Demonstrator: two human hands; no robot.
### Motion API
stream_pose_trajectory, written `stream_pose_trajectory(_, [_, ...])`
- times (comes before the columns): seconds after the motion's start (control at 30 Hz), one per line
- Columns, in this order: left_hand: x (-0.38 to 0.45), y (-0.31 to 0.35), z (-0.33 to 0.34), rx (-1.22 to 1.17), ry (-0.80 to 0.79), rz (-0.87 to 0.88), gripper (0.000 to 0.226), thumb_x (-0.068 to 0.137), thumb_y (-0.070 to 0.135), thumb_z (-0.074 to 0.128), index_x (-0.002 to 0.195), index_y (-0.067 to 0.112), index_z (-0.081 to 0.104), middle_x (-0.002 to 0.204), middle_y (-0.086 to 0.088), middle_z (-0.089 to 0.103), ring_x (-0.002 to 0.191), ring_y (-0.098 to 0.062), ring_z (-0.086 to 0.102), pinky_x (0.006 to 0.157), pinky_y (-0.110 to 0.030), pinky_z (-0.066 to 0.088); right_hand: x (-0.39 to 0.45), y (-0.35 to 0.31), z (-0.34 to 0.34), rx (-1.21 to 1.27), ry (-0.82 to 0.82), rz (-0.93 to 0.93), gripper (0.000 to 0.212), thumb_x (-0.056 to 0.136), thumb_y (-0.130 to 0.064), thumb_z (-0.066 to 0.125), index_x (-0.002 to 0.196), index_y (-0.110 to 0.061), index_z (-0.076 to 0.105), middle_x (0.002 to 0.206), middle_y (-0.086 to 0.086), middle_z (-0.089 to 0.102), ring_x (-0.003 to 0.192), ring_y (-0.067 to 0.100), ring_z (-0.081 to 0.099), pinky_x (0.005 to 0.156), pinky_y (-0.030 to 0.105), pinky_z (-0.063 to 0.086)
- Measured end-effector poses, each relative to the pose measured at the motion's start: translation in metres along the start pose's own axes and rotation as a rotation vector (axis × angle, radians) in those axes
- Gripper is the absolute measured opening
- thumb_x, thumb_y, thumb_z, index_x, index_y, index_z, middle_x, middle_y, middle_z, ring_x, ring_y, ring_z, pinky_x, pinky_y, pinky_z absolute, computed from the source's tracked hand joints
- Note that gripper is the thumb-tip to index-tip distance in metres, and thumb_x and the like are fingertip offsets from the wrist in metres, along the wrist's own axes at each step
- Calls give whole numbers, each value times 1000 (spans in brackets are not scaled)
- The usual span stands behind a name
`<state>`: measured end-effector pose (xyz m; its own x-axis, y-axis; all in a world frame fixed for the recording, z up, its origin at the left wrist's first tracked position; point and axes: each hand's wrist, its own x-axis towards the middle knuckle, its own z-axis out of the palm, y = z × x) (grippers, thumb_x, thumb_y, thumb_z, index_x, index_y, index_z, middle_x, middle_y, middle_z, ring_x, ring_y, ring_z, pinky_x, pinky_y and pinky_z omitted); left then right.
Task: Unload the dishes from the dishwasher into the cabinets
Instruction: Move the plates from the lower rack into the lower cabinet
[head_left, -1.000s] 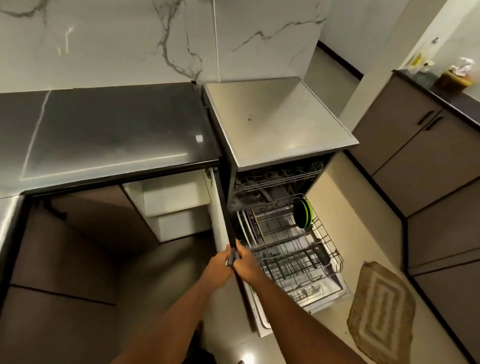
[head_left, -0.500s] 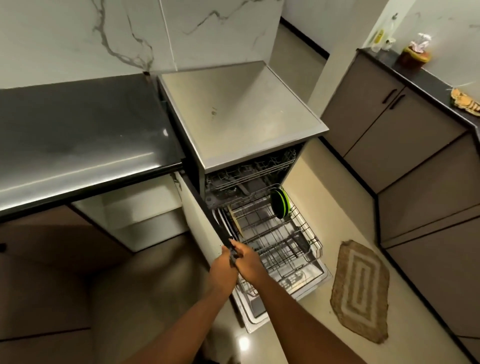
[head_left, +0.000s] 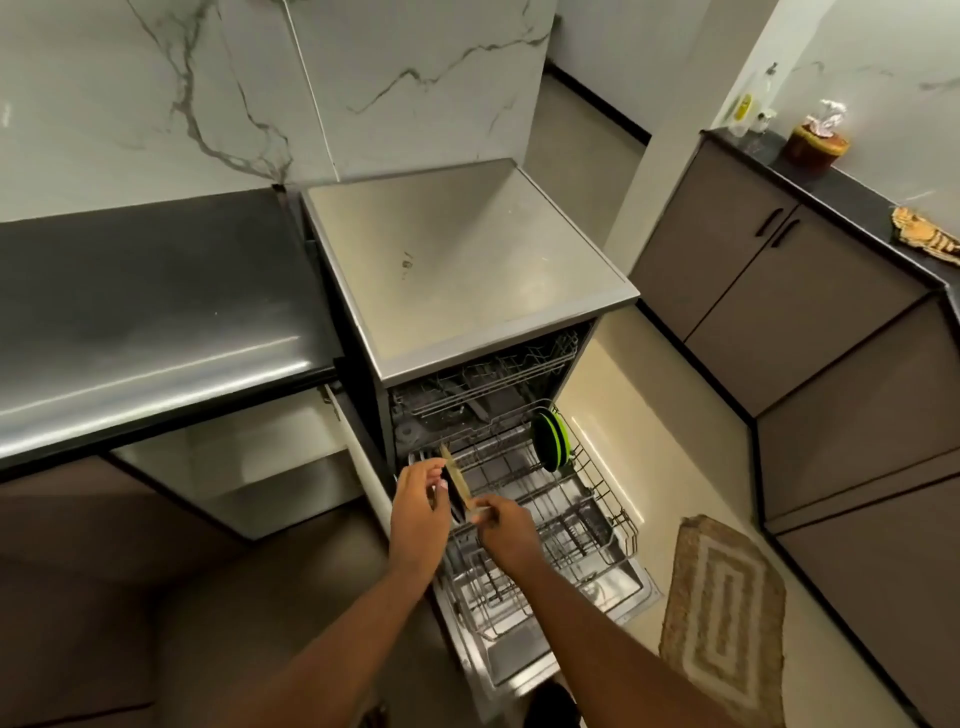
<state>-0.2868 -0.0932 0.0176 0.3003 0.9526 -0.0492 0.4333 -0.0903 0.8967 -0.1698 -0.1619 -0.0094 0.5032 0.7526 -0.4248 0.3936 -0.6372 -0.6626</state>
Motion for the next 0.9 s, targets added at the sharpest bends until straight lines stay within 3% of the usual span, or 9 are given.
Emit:
stream_pose_trajectory(0.13, [11,9,51,17,-75,-21,27,98,16,52,124,25,56,116,13,52,106,3,51,83,-7,39,35,22,-37,-55,-27,-6,28,95,-14,56,120,-21,67,94,3,72,69,15,63,56,25,48])
stream_pose_trajectory(0.27, [10,3,114,46,-98,-82,30,96,14,57,122,27,56,119,12,55,111,-2,53,92,-19,42,72,58,-73,-75,-80,-7,27,93,-15,59,116,-27,68,98,-3,71,82,13,66,72,29,56])
stream_pose_trajectory(0.37, [21,-6,152,38,-54,-210,30,94,12,59,123,18,59,117,3,59,110,-13,58,89,-20,42,100,80,-96,-126,-134,-29,22,96,-18,59,115,-26,67,94,-8,68,76,4,62,64,18,51])
stream_pose_trajectory(0.43, [36,-11,171,35,-17,-297,28,94,12,59,122,14,59,115,-1,60,107,-18,58,86,-21,40,127,93,-108,-196,-152,-72,26,95,-19,60,119,-25,67,101,-2,72,83,11,66,69,21,54])
stream_pose_trajectory(0.53, [52,-42,206,72,7,-461,32,95,12,57,127,10,57,117,-2,60,108,-19,58,85,-23,40,163,127,-103,-269,-196,-69,33,94,-19,59,125,-20,67,111,7,73,97,23,68,77,26,51])
stream_pose_trajectory(0.63, [68,-85,231,79,11,-586,37,96,13,56,133,9,53,128,-8,60,114,-24,59,91,-31,47,191,151,-82,-250,-229,-38,32,94,-21,55,124,-21,67,111,4,73,91,22,69,73,28,54])
stream_pose_trajectory(0.73, [83,-136,255,153,17,-608,38,94,13,57,132,8,54,127,-12,61,112,-29,61,91,-40,52,223,172,-51,-204,-266,-36,25,95,-20,54,115,-17,69,104,6,72,86,23,67,74,30,57])
stream_pose_trajectory(0.9, [106,-221,285,208,1,-659,49,90,12,60,137,8,48,130,-17,59,114,-34,60,93,-46,52,270,200,-7,-135,-315,-90,29,89,-16,64,117,-19,68,107,3,75,99,20,70,87,36,58])
